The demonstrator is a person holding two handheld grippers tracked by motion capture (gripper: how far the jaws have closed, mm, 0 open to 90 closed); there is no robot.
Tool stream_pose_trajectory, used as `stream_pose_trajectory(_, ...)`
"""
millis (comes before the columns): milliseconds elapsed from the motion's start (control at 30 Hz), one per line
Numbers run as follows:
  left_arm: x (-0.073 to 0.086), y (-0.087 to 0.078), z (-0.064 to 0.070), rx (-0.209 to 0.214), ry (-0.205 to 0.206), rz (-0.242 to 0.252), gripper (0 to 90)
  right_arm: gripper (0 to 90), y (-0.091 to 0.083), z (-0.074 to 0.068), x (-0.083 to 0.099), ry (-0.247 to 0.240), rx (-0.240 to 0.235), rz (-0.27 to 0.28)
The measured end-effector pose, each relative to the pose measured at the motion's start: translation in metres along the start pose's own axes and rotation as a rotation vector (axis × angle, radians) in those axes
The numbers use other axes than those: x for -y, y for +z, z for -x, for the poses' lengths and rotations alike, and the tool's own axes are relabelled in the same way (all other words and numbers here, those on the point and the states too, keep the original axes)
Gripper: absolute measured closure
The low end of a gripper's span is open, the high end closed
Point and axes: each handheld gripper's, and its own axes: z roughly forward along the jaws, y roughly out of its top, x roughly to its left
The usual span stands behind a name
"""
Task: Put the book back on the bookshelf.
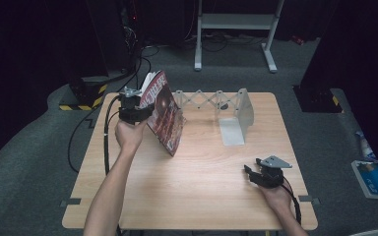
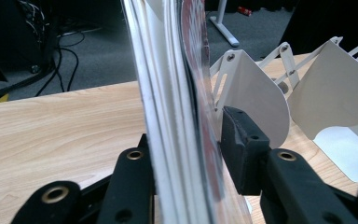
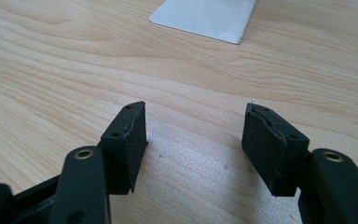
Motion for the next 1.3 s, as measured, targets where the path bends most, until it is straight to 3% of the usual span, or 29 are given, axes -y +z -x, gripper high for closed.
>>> stream_pose_trajectory(167, 0.0, 0.0, 0.0, -0.01, -0.01, -0.01, 56.0, 40.0, 0.0, 0.0, 0.0, 0.001, 0.001, 0.0)
stream_pose_trajectory(567, -0.002, -0.011, -0.001, 0.026, -0.001, 0.051, 41.3, 39.9, 0.0, 0.0, 0.0, -0.003, 0.0, 0.002)
stream_pose_trajectory(933, -0.002, -0.022, -0.004, 0.061, -0.003, 0.088, 37.2, 39.9, 0.0, 0.0, 0.0, 0.003, 0.001, 0.0)
stream_pose_trajectory(1200, -0.001, -0.032, -0.006, 0.06, 0.01, 0.104, 35.9, 39.9, 0.0, 0.0, 0.0, 0.004, 0.0, -0.001)
stream_pose_trajectory(1300, 0.0, -0.035, -0.008, 0.068, -0.002, 0.111, 35.6, 39.9, 0.0, 0.0, 0.0, 0.004, 0.0, -0.001)
